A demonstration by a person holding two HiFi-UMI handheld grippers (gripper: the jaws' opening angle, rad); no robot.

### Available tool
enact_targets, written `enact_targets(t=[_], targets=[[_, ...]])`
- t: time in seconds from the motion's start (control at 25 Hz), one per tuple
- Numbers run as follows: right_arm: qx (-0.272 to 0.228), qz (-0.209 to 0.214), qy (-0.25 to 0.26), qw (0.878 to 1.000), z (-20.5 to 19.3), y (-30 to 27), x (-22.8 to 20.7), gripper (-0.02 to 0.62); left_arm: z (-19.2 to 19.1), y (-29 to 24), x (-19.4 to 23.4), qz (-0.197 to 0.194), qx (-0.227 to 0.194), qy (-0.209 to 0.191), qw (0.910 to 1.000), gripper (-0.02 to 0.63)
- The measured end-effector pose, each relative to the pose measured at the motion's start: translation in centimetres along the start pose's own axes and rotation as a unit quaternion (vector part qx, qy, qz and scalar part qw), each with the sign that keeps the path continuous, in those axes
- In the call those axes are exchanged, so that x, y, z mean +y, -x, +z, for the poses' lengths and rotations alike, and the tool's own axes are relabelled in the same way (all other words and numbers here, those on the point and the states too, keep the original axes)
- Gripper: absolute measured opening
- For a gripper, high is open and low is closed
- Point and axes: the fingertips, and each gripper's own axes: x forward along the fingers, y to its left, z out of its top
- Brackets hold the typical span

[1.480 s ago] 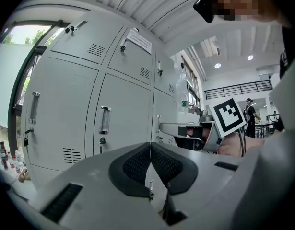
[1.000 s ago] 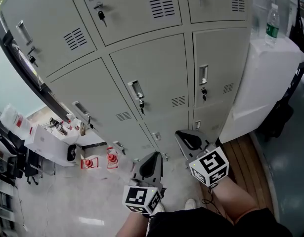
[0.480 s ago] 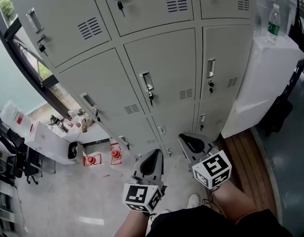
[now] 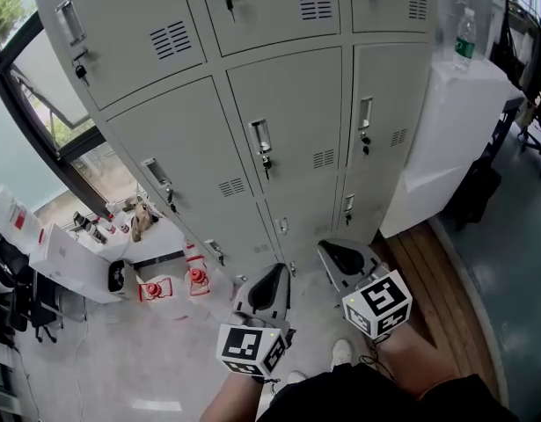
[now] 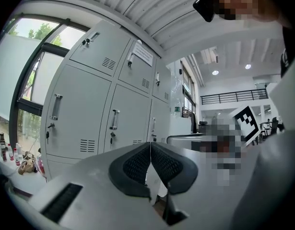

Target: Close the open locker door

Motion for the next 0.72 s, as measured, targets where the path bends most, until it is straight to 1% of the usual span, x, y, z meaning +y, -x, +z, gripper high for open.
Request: enact_targets(t=[0.36, 0.72], targets=[[0.014, -0.016, -0.002, 1.0, -0.6, 0.4, 2.2, 0.052, -0.2, 1.9, 0.6, -0.017, 0.002, 0.006, 0.9998, 0.018], [0.021, -0.015, -0.012, 1.0, -1.8, 0.1, 3.5, 0.052, -1.2, 3.3, 1.6, -0.013, 0.012, 0.008, 0.9998, 0.018]])
